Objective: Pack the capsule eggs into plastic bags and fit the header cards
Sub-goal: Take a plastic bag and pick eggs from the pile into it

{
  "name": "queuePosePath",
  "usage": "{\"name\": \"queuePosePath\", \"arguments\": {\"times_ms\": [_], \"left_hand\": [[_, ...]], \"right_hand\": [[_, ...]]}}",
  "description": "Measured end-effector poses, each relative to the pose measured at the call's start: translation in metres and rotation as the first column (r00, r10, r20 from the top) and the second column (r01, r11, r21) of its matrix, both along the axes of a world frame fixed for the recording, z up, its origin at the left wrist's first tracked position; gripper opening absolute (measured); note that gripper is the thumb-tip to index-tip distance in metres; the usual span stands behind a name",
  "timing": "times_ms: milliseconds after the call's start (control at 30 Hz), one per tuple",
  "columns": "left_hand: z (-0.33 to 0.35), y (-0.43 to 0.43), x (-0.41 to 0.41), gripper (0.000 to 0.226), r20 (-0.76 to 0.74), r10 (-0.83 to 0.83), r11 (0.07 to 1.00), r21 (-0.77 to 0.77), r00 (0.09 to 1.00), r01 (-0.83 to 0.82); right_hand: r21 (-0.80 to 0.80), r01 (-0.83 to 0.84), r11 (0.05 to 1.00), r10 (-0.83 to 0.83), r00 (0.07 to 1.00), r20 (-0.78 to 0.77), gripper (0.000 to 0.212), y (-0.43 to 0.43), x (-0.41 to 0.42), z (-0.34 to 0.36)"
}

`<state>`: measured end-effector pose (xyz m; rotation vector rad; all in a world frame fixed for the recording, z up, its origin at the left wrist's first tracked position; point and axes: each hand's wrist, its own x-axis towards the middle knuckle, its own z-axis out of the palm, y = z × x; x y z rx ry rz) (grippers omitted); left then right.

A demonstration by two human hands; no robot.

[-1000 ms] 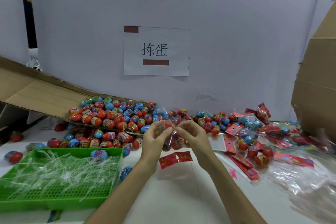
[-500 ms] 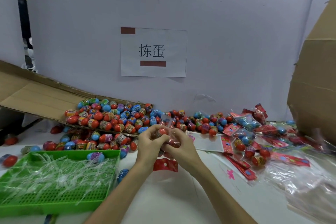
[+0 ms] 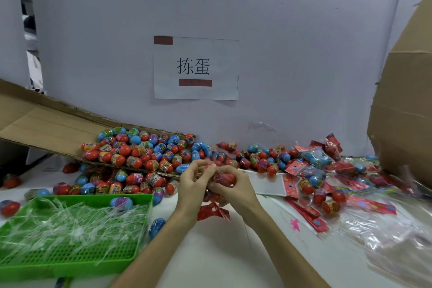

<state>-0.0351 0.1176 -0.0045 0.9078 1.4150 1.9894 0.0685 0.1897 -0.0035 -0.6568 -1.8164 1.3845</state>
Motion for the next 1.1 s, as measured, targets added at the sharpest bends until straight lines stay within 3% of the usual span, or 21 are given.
{"name": "queuePosePath", "arguments": {"times_ms": [133,267,600,800,1100], "left_hand": [[0.001,0.000,-0.009,0.005,0.037,0.093,0.996,0.010,0.995,-0.094],[-0.001,0.001,-0.010,0.008,0.050,0.132,0.991,0.018,0.990,-0.133],[-0.005,0.003,-0.008,0.009,0.008,0.159,0.987,0.037,0.987,-0.159],[0.001,0.001,-0.010,0.026,0.126,0.133,0.988,0.063,0.983,-0.141],[0.000,0.003,-0.010,0.017,0.317,0.152,0.982,0.063,0.936,-0.180]], "right_hand": [[-0.040,-0.062,0.997,0.061,0.998,-0.030,0.032,-0.002,-0.002,0.000],[0.034,0.029,0.999,-0.028,0.999,-0.028,0.012,0.000,-0.003,-0.001],[-0.026,-0.021,0.999,0.022,0.999,0.027,0.006,0.006,0.003,0.004],[-0.039,0.078,0.996,-0.079,0.996,-0.036,0.010,0.009,0.005,0.008],[-0.086,0.109,0.990,-0.116,0.990,-0.079,0.015,0.010,0.004,0.006]]}}
